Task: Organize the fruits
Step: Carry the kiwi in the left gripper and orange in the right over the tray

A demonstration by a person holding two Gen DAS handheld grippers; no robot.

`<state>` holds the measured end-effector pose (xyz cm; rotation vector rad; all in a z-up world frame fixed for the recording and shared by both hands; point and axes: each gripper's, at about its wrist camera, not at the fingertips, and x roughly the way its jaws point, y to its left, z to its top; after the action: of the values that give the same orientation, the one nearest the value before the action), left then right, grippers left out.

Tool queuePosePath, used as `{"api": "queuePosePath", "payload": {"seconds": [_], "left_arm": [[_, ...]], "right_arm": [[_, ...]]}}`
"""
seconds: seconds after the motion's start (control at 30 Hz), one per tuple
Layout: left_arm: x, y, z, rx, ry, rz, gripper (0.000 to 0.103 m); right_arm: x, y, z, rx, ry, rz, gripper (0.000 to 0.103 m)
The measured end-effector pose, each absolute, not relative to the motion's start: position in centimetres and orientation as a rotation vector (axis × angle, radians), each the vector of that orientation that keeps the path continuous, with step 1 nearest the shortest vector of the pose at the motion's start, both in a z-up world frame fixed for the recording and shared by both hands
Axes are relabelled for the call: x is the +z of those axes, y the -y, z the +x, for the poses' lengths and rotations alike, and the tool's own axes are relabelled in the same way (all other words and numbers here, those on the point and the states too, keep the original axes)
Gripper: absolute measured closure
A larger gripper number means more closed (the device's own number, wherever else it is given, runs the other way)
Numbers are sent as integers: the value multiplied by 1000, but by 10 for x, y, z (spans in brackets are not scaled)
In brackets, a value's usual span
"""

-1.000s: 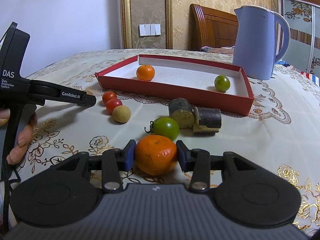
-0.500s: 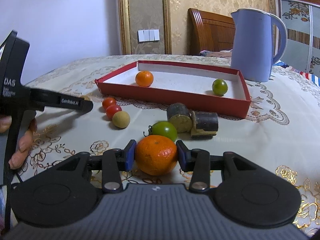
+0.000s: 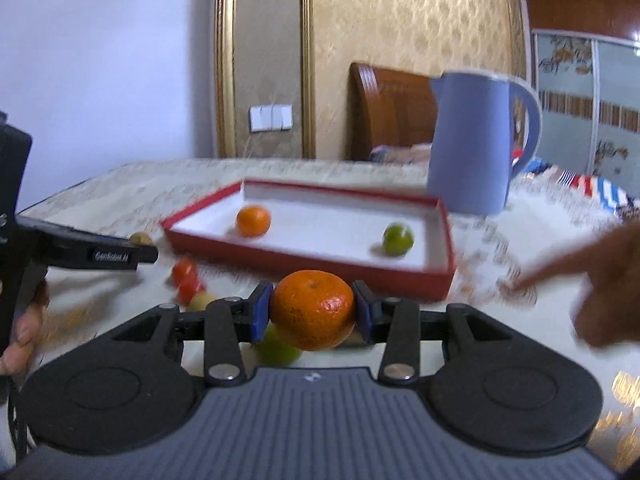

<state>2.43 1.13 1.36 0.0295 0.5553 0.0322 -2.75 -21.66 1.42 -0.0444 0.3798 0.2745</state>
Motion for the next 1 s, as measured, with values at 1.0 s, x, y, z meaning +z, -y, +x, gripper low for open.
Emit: {"api": "queuePosePath", "payload": {"seconds": [1.0], "left_arm": [[4, 12, 139, 91, -634, 58, 73]], "right_arm": [[-4, 195, 135, 187, -563, -69, 63]]}}
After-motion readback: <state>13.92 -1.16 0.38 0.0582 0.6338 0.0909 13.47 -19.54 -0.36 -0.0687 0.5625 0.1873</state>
